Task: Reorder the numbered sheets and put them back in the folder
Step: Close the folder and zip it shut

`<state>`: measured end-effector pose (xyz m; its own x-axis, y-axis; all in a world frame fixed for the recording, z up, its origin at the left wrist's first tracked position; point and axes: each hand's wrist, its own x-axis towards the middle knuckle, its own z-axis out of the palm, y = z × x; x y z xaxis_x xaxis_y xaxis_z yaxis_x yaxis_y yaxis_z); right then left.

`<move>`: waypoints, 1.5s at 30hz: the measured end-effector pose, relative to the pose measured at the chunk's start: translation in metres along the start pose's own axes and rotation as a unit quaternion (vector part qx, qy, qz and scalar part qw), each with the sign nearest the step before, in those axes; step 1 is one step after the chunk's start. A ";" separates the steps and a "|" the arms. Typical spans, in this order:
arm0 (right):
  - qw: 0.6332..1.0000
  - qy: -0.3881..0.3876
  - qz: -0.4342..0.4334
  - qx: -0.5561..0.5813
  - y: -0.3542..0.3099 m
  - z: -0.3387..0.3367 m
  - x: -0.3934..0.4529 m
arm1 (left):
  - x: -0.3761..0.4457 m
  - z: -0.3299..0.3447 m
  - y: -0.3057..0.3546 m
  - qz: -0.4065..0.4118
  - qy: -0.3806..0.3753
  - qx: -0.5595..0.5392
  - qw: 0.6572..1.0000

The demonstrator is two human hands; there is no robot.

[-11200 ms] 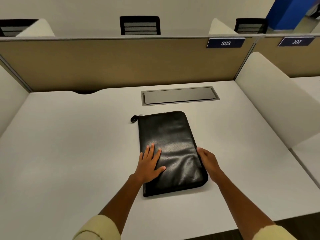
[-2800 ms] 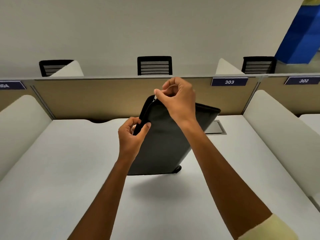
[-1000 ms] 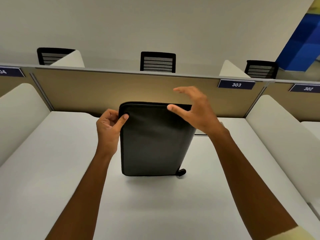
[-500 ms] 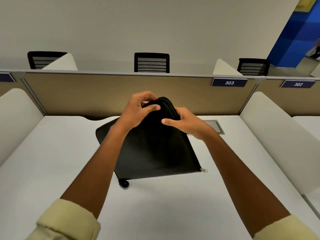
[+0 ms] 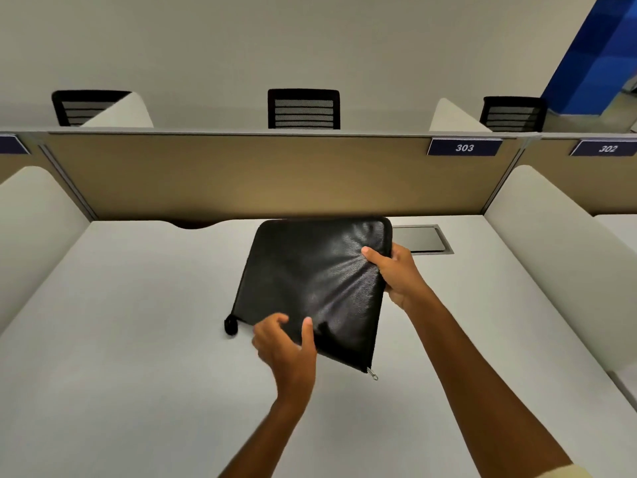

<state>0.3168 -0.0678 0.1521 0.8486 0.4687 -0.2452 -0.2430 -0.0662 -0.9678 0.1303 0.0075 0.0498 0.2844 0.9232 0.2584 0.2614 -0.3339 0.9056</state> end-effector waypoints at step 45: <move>0.938 0.015 0.076 -0.339 0.217 -0.046 -0.088 | 0.026 -0.056 -0.128 -0.091 -0.249 0.135 0.955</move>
<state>0.2107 -0.1644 -0.0394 0.8436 0.3851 -0.3742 -0.0152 -0.6795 -0.7336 0.0525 0.0849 -0.0404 0.5978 0.7880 -0.1474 0.5575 -0.2765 0.7828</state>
